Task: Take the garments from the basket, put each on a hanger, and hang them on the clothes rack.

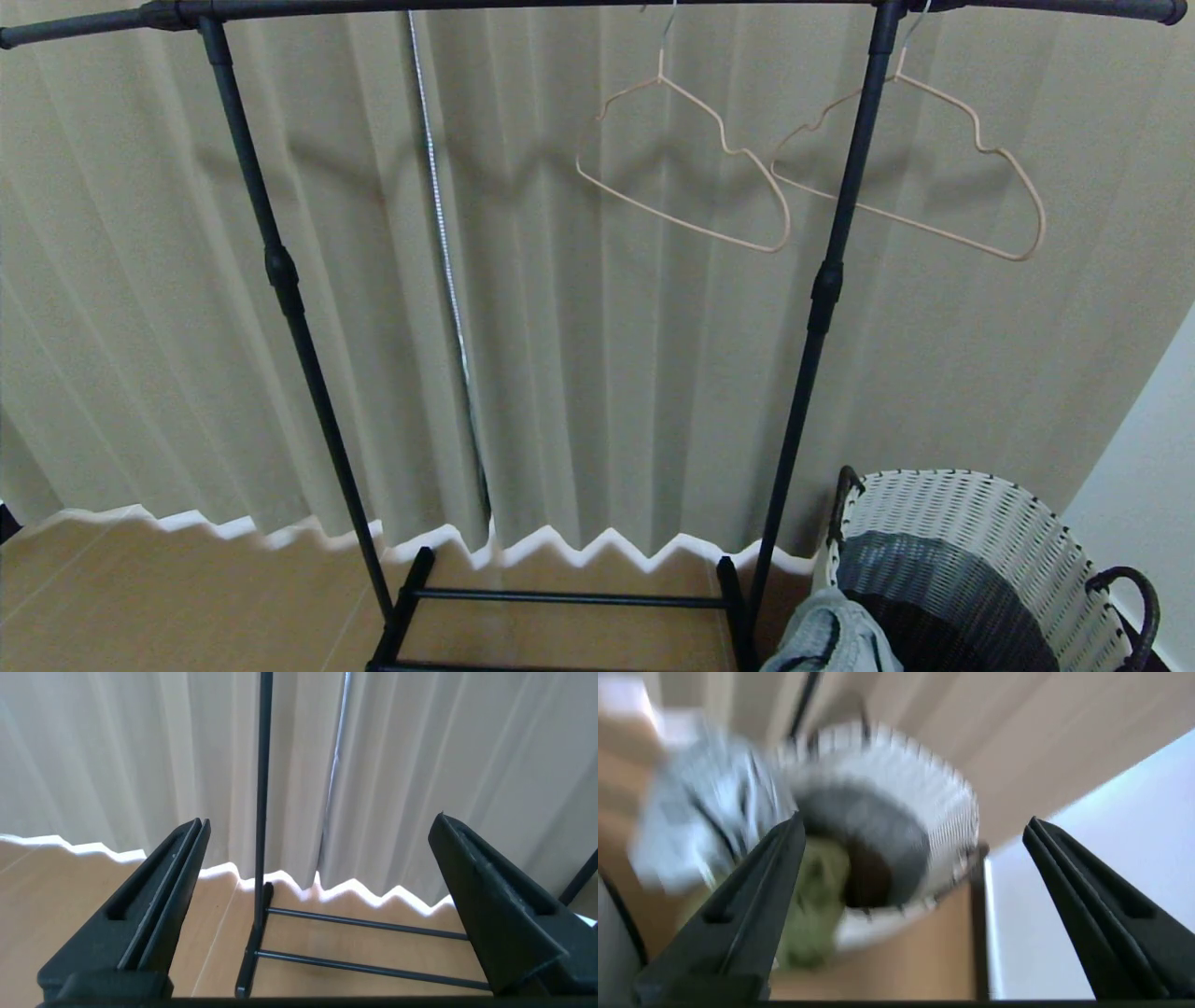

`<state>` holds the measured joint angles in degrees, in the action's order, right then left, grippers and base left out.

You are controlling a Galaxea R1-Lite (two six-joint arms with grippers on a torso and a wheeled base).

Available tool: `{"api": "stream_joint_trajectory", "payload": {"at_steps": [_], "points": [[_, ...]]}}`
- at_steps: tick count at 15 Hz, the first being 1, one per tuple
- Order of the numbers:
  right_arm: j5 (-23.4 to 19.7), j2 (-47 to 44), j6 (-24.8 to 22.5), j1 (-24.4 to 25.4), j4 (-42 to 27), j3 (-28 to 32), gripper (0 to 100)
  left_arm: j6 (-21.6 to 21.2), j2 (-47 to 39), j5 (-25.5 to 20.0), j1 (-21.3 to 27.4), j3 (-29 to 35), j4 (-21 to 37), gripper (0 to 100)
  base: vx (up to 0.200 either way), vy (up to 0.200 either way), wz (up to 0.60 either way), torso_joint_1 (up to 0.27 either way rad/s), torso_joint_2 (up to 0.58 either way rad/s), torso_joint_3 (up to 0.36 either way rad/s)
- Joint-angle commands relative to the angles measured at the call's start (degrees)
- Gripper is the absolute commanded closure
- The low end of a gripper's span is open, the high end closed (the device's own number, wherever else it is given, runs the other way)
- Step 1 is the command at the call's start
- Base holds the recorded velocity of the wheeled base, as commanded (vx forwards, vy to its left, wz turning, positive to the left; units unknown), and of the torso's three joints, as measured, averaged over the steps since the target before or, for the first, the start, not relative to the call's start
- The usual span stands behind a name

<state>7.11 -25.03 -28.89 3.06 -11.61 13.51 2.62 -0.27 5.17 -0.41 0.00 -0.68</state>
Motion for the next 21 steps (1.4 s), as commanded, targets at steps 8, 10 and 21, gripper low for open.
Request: {"api": "stream_joint_trajectory", "payload": {"at_steps": [8,10,21], "points": [[0.80,-41.33,-11.01,1.16,16.09,-11.13,0,0.02,0.00,0.02,-0.02,0.00,-0.02,0,0.000,0.000,0.00,0.000,0.00,0.000],[0.72,-46.96,-11.01,1.42,21.10,-10.96,0,0.02,0.00,0.02,-0.02,0.00,-0.02,0,0.000,0.000,0.00,0.000,0.00,0.000],[5.37,-70.51,-11.19,1.77,45.53,-10.17,0,0.02,0.00,0.02,-0.02,0.00,-0.02,0,0.000,0.000,0.00,0.000,0.00,0.000]]}}
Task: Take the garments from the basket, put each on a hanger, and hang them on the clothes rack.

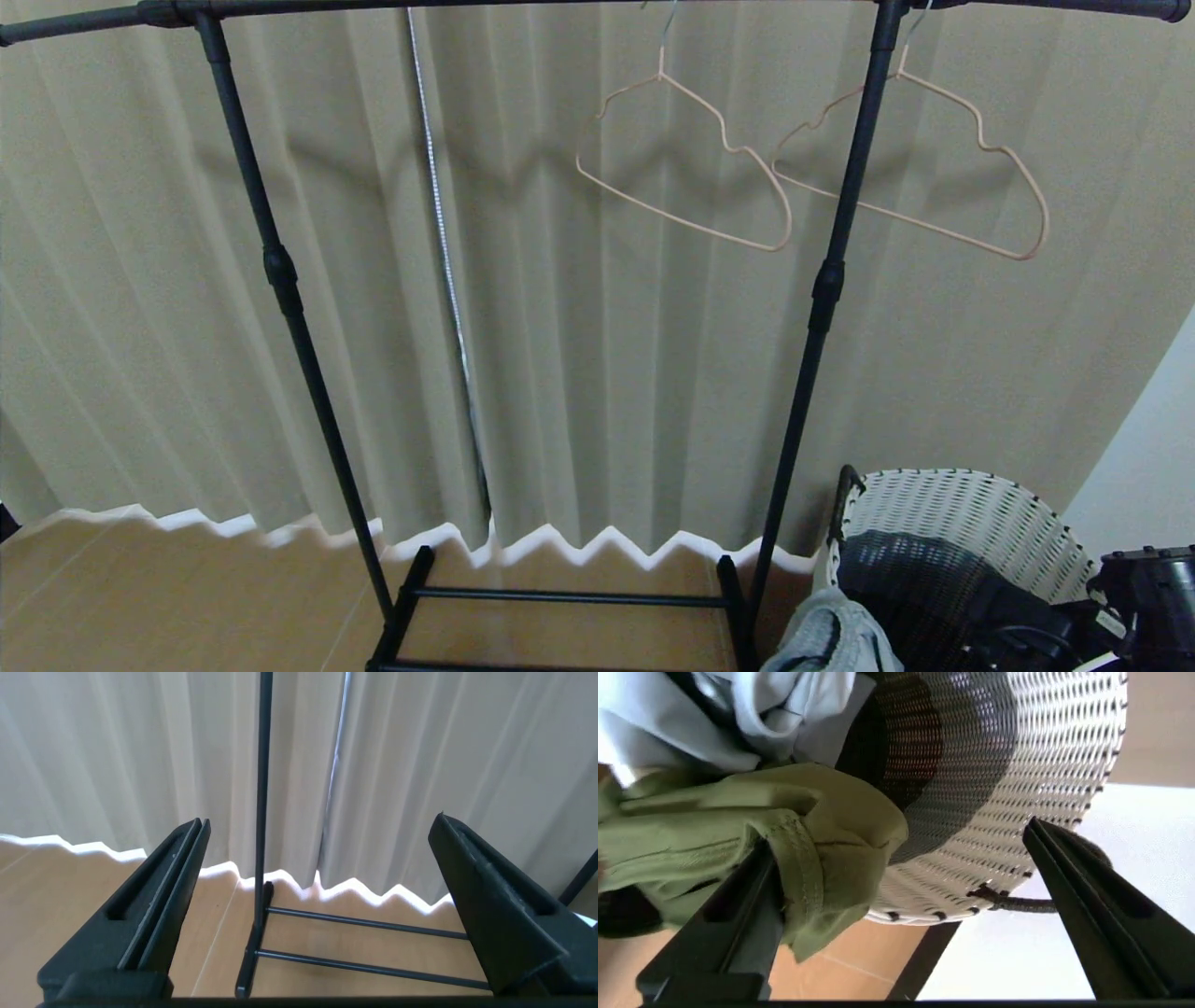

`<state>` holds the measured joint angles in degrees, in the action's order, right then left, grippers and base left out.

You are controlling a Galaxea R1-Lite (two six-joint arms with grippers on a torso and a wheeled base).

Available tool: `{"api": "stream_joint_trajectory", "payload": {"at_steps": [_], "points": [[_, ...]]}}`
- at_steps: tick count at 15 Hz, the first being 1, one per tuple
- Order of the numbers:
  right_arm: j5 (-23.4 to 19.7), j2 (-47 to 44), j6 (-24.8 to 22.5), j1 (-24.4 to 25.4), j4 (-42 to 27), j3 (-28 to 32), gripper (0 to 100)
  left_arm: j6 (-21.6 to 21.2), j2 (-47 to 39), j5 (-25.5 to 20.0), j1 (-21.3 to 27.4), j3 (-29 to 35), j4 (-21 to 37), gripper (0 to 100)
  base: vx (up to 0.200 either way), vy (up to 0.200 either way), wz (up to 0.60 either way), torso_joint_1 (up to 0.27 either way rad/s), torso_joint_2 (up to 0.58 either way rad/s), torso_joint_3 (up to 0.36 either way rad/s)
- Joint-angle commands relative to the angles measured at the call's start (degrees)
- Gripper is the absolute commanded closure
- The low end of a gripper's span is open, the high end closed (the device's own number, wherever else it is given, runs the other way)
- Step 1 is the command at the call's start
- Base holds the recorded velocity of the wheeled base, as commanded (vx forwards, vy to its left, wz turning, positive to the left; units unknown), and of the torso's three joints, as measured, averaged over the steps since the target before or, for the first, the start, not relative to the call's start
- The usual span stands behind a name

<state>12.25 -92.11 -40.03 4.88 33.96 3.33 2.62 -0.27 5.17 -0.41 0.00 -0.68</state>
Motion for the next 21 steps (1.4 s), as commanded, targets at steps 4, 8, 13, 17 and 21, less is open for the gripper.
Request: {"api": "stream_joint_trajectory", "payload": {"at_steps": [4,8,13,17,21], "points": [[0.23,-6.59,0.04,-0.57,5.24,-0.25,100,0.02,0.00,0.02,-0.02,0.00,-0.02,0,0.000,0.000,0.00,0.000,0.00,0.000],[0.23,-5.53,0.04,-0.48,5.32,-1.31,100,0.02,0.00,0.02,-0.02,0.00,-0.02,0,0.000,0.000,0.00,0.000,0.00,0.000],[-0.47,5.54,0.66,-0.57,5.41,-3.33,100,0.02,0.00,0.02,-0.02,0.00,-0.02,0,0.000,0.000,0.00,0.000,0.00,0.000],[-0.74,25.40,4.00,-0.75,4.88,-2.62,100,0.02,0.00,0.02,-0.02,0.00,-0.02,0,0.000,0.000,0.00,0.000,0.00,0.000],[-0.74,42.01,5.93,-0.75,4.45,2.82,100,-0.78,-0.08,-0.42,-0.02,0.00,0.07,0,0.000,0.000,0.00,0.000,0.00,0.000]]}}
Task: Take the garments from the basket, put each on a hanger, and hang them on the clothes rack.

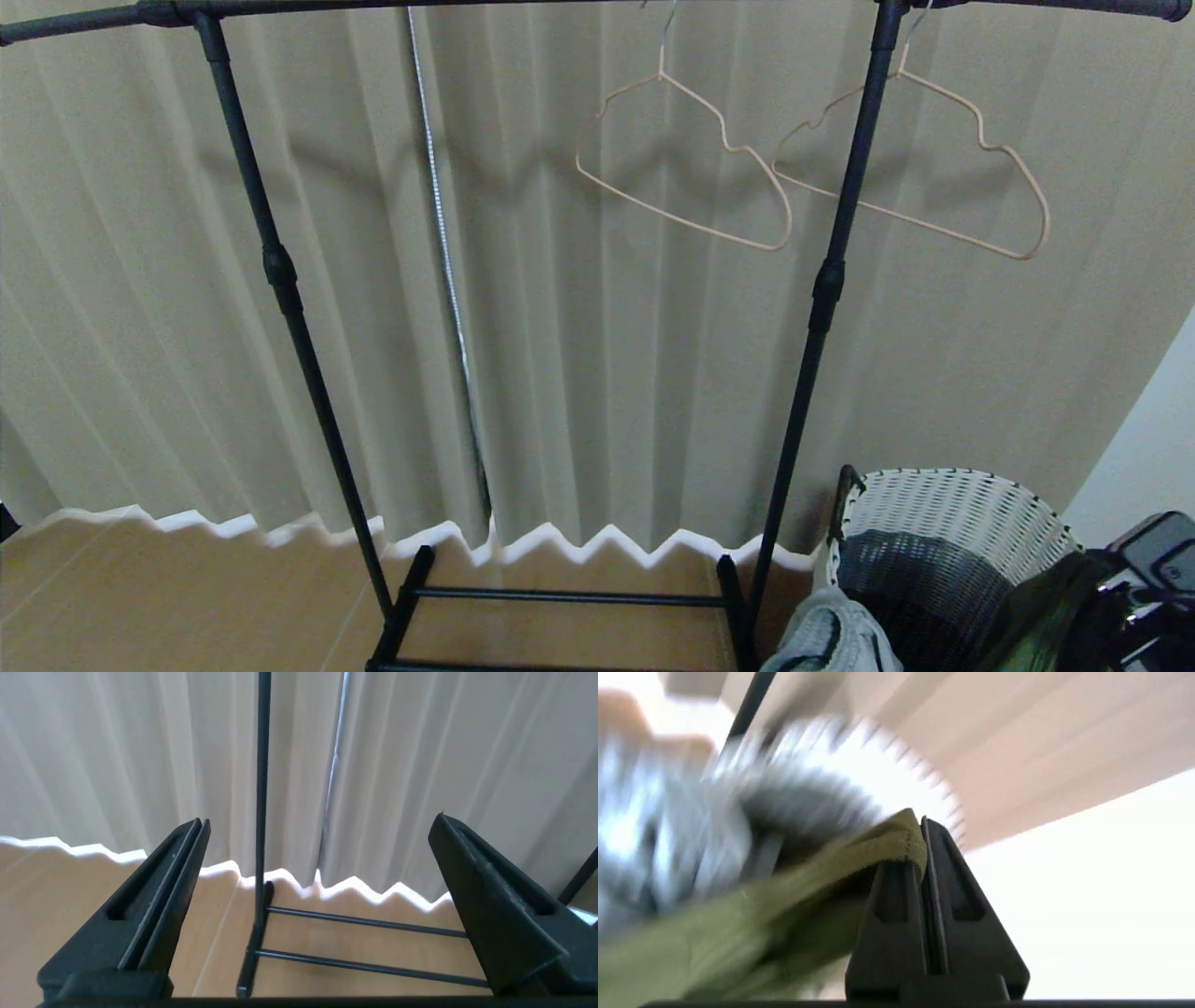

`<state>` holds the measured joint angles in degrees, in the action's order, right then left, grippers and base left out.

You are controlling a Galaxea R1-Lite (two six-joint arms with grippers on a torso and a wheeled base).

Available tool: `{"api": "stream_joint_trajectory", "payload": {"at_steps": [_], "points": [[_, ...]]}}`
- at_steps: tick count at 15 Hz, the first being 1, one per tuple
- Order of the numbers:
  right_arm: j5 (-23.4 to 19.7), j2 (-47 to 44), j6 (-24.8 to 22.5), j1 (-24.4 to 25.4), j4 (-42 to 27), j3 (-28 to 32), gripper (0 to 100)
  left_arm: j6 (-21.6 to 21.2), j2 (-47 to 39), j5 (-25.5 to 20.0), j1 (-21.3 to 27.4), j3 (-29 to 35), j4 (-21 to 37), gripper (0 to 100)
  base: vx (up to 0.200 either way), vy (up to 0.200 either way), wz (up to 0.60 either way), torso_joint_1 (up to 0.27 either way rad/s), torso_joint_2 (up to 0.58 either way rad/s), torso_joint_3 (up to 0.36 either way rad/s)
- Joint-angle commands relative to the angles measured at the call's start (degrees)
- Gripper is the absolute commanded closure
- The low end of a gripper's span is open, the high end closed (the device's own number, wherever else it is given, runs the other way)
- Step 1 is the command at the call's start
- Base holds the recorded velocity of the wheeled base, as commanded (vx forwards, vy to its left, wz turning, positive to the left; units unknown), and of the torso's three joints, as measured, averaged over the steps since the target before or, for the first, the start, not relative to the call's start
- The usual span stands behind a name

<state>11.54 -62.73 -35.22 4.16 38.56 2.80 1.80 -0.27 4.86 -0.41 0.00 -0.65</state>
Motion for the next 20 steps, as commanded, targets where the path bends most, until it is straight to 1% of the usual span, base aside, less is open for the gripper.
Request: {"api": "stream_joint_trajectory", "payload": {"at_steps": [1,2,3,4,9,12,14,20], "points": [[-0.03,13.69,1.64,-0.03,-0.15,3.96,100,-0.49,-0.08,-0.12,-0.02,0.00,0.03,0,0.000,0.000,0.00,0.000,0.00,0.000],[-0.03,15.45,2.79,-0.03,-0.15,4.75,100,-0.84,0.00,-0.03,-0.02,0.00,0.03,0,0.000,0.000,0.00,0.000,0.00,0.000],[0.06,17.73,4.28,-0.03,-0.24,5.19,100,0.22,0.00,0.32,-0.02,0.00,-0.06,0,0.000,0.000,0.00,0.000,0.00,0.000],[0.32,18.26,4.54,-0.03,-0.50,5.11,100,0.39,0.00,0.41,-0.02,0.00,-0.06,0,0.000,0.000,0.00,0.000,0.00,0.000],[-0.03,23.80,4.90,-0.03,-10.43,6.69,100,0.13,-0.08,0.15,-0.02,0.00,0.03,0,0.000,0.000,0.00,0.000,0.00,0.000],[-0.03,24.85,4.90,0.06,-12.54,7.13,100,0.31,-0.08,0.32,-0.02,0.00,0.03,0,-0.200,0.000,0.00,0.010,0.01,0.001],[0.06,25.12,4.81,0.15,-15.53,7.57,100,0.13,-0.08,0.06,-0.02,0.00,0.03,0,-0.200,0.000,0.00,0.002,0.00,0.005],[0.06,25.20,4.81,0.24,-15.80,7.74,100,-0.22,-0.08,-0.12,-0.02,0.00,0.03,0,-0.200,0.000,0.00,0.001,0.00,0.005]]}}
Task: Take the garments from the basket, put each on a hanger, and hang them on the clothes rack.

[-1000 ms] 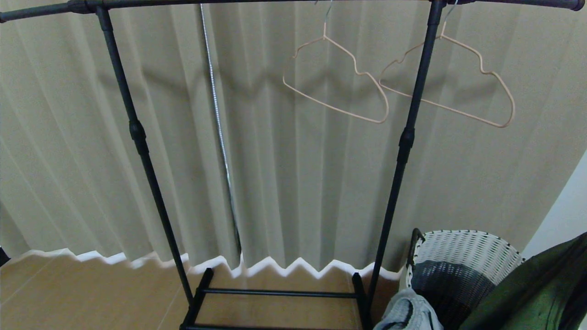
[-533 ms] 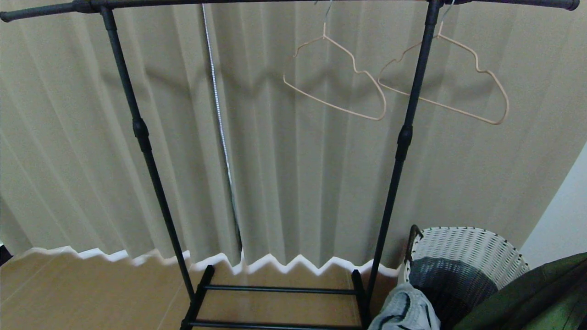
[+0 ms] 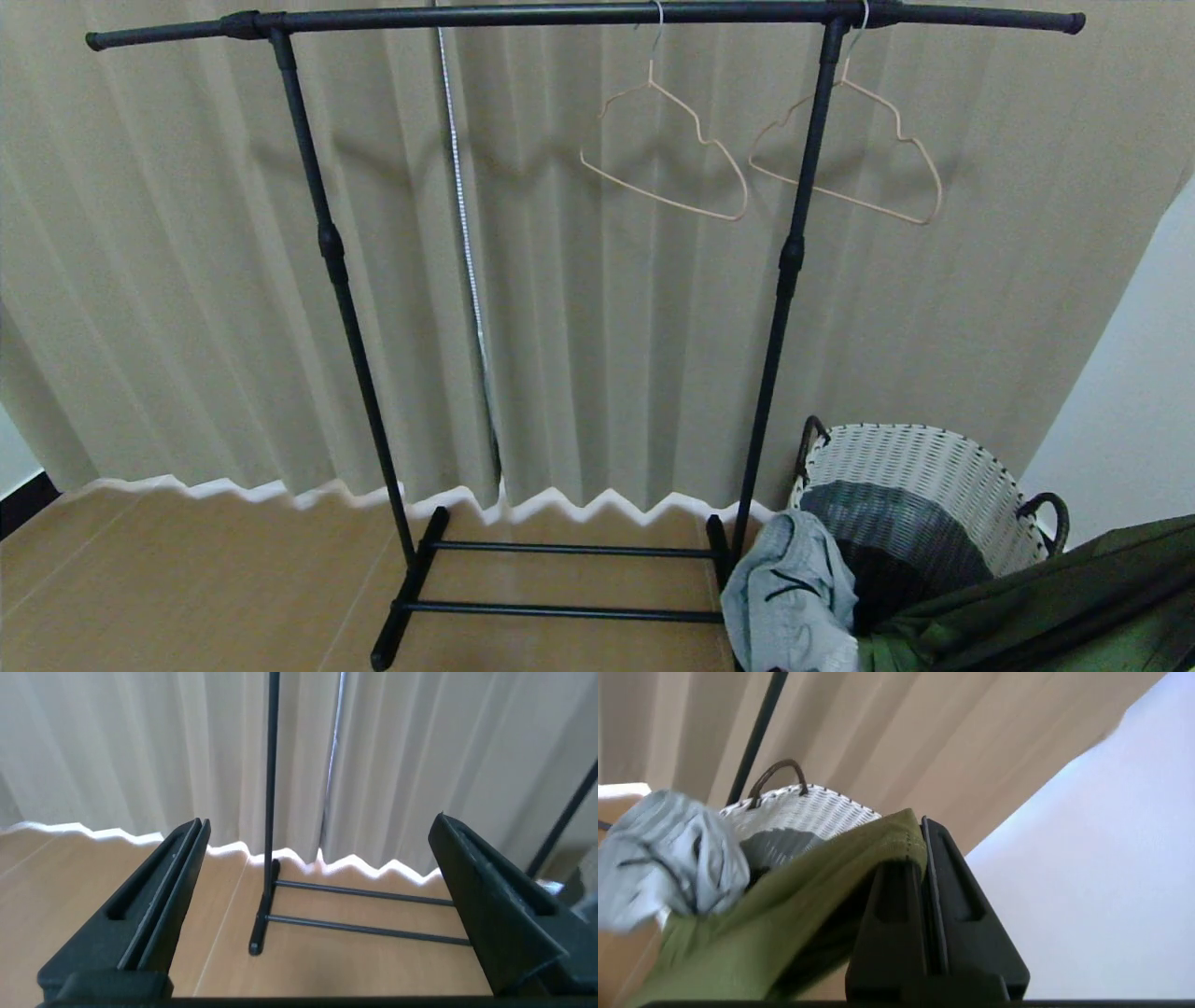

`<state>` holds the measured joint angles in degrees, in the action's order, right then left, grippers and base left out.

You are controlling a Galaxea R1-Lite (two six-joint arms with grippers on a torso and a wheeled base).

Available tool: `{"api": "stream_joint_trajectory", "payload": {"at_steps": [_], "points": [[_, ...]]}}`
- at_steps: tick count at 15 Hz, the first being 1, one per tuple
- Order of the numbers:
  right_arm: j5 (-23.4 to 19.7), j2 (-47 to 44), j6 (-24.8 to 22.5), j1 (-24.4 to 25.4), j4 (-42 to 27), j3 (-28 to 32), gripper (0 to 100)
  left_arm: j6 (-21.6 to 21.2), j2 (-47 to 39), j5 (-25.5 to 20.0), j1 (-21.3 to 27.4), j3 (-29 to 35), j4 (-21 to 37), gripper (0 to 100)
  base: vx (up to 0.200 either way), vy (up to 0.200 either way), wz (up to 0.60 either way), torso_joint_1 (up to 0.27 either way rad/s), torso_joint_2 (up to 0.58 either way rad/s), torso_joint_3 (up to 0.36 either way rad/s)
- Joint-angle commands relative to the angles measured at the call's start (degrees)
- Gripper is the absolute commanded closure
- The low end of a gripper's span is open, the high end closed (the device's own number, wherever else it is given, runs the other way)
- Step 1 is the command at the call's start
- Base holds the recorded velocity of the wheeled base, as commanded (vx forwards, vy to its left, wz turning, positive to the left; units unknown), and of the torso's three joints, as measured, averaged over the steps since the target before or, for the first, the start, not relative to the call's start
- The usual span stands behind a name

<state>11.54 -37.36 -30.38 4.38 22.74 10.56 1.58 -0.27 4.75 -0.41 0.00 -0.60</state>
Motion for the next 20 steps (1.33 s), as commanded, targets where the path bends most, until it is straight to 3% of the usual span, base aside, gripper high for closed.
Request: {"api": "stream_joint_trajectory", "payload": {"at_steps": [1,8,16,20], "points": [[-0.03,-0.17,-0.03,0.02,0.03,-0.01,100,0.00,-0.08,-0.01,-0.02,0.00,-0.02,0,-0.200,0.000,0.00,0.002,0.00,0.002],[-0.03,0.80,-0.03,0.02,-0.59,-0.98,100,0.26,0.00,-0.10,-0.02,0.00,-0.11,0,-0.029,0.000,0.00,0.001,0.00,0.000],[-0.03,1.77,-0.03,0.02,-2.34,-0.54,100,0.44,0.00,0.34,-0.02,0.00,-0.11,0,0.000,0.200,0.00,0.001,0.00,0.005],[-0.47,1.42,-0.03,0.19,-2.43,-0.19,100,0.52,0.00,0.34,-0.02,0.00,-0.11,0,0.000,0.000,0.00,0.000,0.00,0.000]]}}
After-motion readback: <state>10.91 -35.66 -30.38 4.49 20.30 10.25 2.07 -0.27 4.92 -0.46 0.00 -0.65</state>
